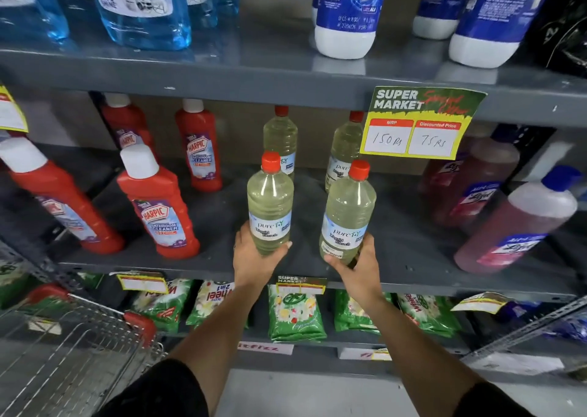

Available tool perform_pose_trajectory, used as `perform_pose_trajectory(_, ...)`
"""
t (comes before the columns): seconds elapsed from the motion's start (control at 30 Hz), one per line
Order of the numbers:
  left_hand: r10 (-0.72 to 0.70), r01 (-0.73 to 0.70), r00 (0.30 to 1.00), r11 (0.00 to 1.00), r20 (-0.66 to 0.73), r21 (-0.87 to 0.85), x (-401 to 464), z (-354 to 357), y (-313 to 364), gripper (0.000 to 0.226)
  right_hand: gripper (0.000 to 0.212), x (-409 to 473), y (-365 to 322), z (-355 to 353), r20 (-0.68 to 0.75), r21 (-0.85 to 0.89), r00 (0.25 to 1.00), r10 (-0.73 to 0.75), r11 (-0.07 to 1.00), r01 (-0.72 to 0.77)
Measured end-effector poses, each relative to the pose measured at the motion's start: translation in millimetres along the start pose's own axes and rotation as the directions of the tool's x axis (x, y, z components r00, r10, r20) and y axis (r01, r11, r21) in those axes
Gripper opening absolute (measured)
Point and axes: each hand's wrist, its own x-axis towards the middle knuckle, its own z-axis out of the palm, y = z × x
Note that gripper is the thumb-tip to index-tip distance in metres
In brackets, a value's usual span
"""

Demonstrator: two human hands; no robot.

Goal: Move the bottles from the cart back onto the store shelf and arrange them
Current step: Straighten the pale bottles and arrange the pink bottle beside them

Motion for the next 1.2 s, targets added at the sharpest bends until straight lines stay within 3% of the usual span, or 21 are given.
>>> perform_pose_trajectory(0.23,-0.010,0.013,0.994,1.000,0.108,-0.020,-8.1,-16.2,-3.3,0.093,0.081,-3.0,3.9,1.8,0.015,0.017,1.000,0.001,1.000,-0.001)
perform_pose_trajectory(0.4,-0.034,0.036,0.995,0.999,0.089,-0.019,-4.2,-17.1,-7.2,0.080,0.082,-1.9,2.9,2.2,0.014,0.008,1.000,-0.010,1.000,0.010)
perform_pose_trajectory(0.97,-0.043,0.047,0.991,0.998,0.124,-0.029,-1.9,-18.3,-12.1,0.080,0.075,2.3,7.3,0.2,0.044,0.008,0.999,0.027,1.000,-0.028)
perform_pose_trajectory(1.2,-0.077,0.073,0.983,0.997,0.166,0.030,-0.8,-22.5,-12.4,0.094,0.078,3.4,8.6,-2.1,0.101,0.074,0.987,0.122,0.989,-0.129)
